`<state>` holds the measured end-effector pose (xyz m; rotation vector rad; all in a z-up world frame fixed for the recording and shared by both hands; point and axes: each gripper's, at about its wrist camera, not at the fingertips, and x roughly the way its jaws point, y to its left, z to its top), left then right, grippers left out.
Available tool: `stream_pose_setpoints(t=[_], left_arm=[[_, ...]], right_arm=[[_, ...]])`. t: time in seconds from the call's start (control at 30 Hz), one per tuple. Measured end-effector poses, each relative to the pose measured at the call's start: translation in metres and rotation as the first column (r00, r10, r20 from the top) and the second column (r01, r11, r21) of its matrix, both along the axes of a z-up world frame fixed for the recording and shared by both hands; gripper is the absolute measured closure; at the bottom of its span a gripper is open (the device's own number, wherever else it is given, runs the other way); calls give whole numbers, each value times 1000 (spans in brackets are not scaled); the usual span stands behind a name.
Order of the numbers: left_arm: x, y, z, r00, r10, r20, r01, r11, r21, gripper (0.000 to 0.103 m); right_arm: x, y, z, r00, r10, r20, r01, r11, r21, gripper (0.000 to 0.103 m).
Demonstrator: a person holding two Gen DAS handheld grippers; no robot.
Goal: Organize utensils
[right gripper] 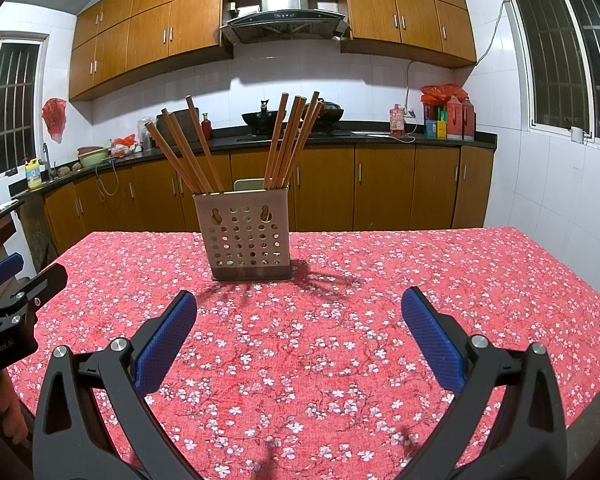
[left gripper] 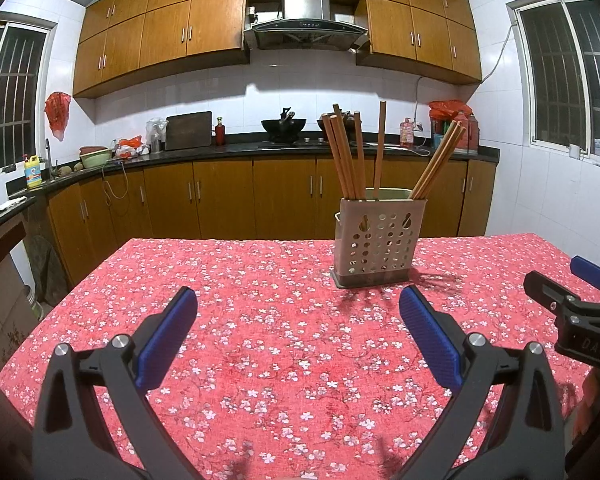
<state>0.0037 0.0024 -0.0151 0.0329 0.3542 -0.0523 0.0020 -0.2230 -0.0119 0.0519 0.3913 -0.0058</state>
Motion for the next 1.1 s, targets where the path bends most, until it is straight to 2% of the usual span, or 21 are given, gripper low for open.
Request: stream_pose_setpoints(t=[1.1], left_arm=[[4, -5, 1, 1000, 12, -22, -13, 1000, -23, 4]], right_arm=[[0, 2, -2, 1000, 1, -3, -1, 1000, 4, 2]])
